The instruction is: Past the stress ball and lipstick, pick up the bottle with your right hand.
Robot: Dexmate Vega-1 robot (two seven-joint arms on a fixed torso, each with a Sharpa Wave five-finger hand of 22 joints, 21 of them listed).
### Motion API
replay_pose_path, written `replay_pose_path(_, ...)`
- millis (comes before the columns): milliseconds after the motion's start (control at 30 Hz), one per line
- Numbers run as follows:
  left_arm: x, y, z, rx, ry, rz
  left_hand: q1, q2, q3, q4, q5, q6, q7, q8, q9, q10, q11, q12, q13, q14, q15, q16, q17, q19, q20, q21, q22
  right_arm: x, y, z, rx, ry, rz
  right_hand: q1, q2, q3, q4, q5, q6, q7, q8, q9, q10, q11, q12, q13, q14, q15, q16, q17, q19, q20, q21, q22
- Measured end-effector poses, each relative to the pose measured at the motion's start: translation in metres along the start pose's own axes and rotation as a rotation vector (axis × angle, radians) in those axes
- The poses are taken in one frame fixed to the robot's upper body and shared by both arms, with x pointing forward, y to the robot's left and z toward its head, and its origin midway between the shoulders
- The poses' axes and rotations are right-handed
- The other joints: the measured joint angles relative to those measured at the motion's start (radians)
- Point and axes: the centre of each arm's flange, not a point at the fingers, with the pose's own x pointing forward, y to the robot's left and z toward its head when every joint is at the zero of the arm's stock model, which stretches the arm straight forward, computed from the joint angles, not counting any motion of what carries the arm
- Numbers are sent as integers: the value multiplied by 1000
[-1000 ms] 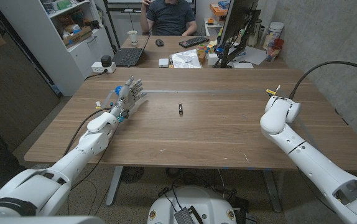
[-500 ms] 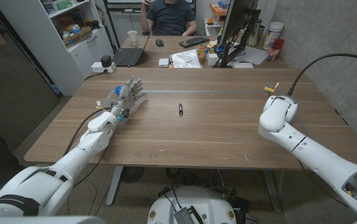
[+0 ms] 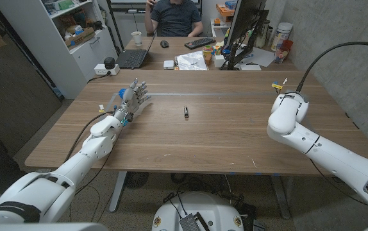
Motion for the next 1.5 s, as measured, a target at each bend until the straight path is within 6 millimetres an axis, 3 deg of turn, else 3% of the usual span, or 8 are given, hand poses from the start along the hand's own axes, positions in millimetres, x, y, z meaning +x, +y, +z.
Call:
replay_pose_path(500, -2, 0, 0, -4, -9, 2, 0, 0, 0, 0, 0, 0, 0, 0, 0, 0, 0, 0, 0, 0, 0, 0, 0, 0, 0, 0, 0, -24, -29, 6, 20, -55, -101, 8, -8, 0, 0, 7, 16, 2, -1, 0, 5, -5, -6, 0, 9, 1, 3, -1, 0, 0, 0, 0)
replay_pose_path(1100, -6, 0, 1, -4, -14, 8, 0, 0, 0, 0, 0, 0, 0, 0, 0, 0, 0, 0, 0, 0, 0, 0, 0, 4, -4, 0, 0, -41, -49, 10, 59, -115, -176, 13, -13, 0, 0, 7, 25, 11, -12, 4, 8, -8, -10, 0, 16, 5, 7, 5, 1, 1, 2, 4)
replay_pose_path(1133, -7, 0, 1, -3, -15, 7, 0, 0, 0, 0, 0, 0, 0, 0, 0, 0, 0, 0, 0, 0, 0, 0, 0, 4, -4, 0, 0, -42, -50, 10, 63, -119, -188, 13, -13, 0, 0, 7, 38, 23, -12, 5, 11, -11, -10, 0, 27, 5, 7, 5, 9, 9, 2, 4)
replay_pose_path(1500, -9, 0, 2, -2, -17, 11, 0, 0, 0, 0, 0, 0, 0, 0, 0, 0, 0, 0, 0, 0, 0, 0, 0, 4, -3, 0, 0, -51, -61, 13, 87, -162, -279, 18, -18, 0, 0, 11, 54, 18, -13, 4, 20, -20, -14, 5, 27, 5, 7, 5, 9, 9, 2, 4)
